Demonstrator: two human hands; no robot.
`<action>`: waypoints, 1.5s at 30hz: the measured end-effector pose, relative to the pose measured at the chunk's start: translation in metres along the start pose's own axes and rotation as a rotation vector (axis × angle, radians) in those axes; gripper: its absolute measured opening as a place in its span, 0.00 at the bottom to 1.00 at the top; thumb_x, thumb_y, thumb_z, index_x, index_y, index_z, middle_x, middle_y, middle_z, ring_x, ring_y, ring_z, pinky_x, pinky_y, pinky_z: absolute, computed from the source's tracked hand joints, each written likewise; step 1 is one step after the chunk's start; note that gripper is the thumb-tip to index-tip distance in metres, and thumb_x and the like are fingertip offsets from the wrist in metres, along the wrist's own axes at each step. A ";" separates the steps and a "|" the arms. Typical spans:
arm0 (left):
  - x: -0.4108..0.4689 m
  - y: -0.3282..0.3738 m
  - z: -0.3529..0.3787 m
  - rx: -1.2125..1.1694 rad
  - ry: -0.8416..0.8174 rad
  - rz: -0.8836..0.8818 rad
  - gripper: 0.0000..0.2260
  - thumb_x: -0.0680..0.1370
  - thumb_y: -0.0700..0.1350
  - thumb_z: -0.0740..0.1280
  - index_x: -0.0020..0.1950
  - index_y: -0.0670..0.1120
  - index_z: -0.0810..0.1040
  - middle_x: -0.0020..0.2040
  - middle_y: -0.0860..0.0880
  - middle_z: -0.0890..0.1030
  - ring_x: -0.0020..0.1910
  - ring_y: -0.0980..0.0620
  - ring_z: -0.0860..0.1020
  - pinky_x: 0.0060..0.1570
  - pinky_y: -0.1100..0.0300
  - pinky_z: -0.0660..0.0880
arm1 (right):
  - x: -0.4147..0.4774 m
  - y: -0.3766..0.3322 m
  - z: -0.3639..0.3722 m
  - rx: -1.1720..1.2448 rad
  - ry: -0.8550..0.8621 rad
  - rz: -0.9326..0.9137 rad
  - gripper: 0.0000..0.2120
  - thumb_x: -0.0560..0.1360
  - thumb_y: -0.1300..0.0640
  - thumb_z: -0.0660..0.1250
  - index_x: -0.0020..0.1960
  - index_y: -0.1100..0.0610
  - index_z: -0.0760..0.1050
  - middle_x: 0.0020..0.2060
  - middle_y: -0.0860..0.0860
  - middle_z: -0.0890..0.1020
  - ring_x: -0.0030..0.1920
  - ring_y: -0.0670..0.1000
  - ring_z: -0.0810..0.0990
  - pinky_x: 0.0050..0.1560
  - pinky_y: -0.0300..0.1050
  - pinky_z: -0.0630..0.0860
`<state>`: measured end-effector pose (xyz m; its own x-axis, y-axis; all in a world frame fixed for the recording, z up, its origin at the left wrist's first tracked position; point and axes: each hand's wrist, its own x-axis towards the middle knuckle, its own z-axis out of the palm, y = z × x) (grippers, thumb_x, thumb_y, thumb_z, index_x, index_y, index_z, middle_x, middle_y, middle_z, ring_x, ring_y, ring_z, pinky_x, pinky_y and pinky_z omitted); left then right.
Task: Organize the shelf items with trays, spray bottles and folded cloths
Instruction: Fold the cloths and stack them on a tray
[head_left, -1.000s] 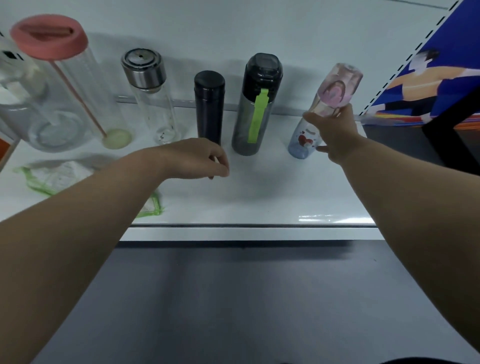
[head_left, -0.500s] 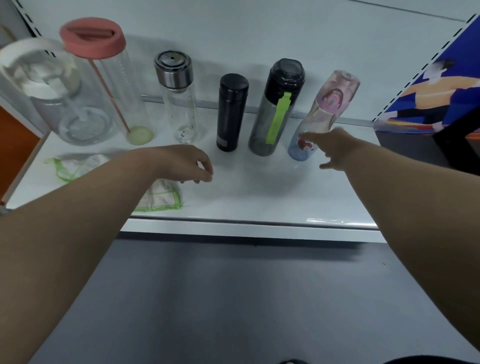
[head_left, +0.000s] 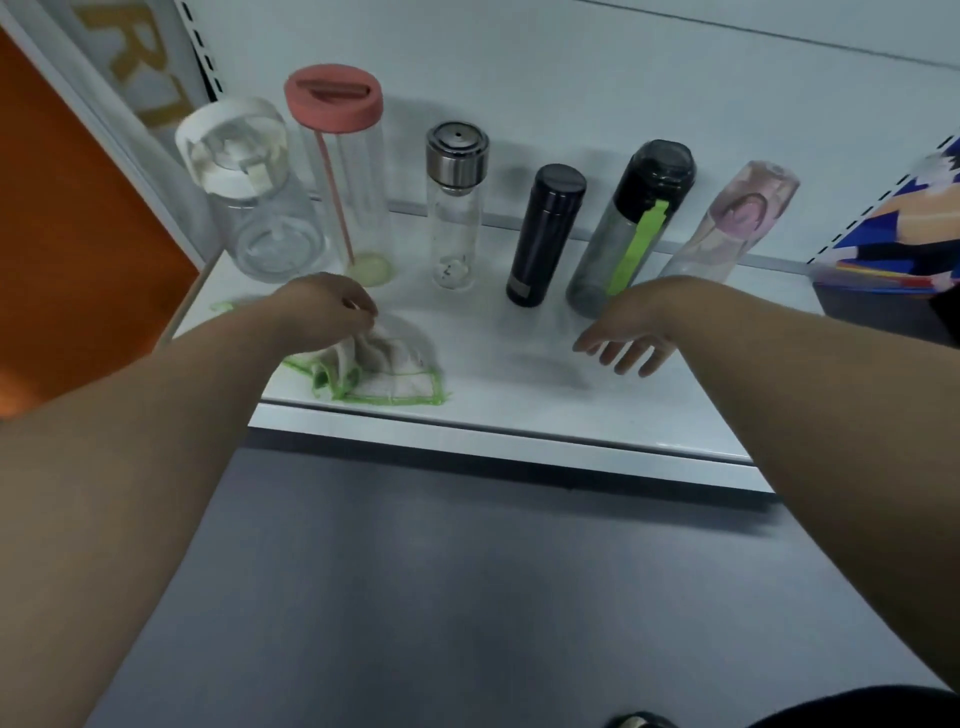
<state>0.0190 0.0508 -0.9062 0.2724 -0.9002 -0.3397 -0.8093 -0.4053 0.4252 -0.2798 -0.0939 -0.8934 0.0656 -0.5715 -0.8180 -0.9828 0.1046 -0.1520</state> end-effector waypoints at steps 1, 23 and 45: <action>-0.002 -0.010 -0.006 -0.037 0.040 -0.036 0.11 0.79 0.47 0.67 0.60 0.49 0.81 0.57 0.48 0.79 0.51 0.49 0.74 0.52 0.59 0.70 | -0.001 -0.015 0.006 -0.019 -0.015 -0.033 0.16 0.79 0.46 0.67 0.60 0.56 0.74 0.58 0.52 0.77 0.58 0.55 0.77 0.65 0.55 0.74; -0.003 -0.098 0.034 -0.527 0.158 -0.327 0.28 0.76 0.43 0.67 0.75 0.49 0.65 0.60 0.39 0.79 0.54 0.37 0.80 0.57 0.45 0.78 | 0.016 -0.181 0.121 -0.261 0.164 -0.549 0.18 0.78 0.50 0.66 0.60 0.63 0.79 0.54 0.57 0.81 0.49 0.54 0.78 0.45 0.45 0.73; -0.389 -0.025 -0.132 -1.822 0.277 -0.953 0.19 0.79 0.61 0.63 0.64 0.52 0.77 0.59 0.45 0.83 0.54 0.47 0.84 0.48 0.54 0.81 | -0.379 -0.216 0.183 0.697 -0.529 -0.304 0.06 0.75 0.62 0.64 0.45 0.57 0.80 0.36 0.56 0.81 0.33 0.53 0.80 0.32 0.40 0.74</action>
<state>0.0024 0.3902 -0.6740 0.3961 -0.2849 -0.8729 0.8790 -0.1571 0.4501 -0.0609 0.2492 -0.6523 0.5425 -0.2266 -0.8089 -0.5958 0.5750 -0.5607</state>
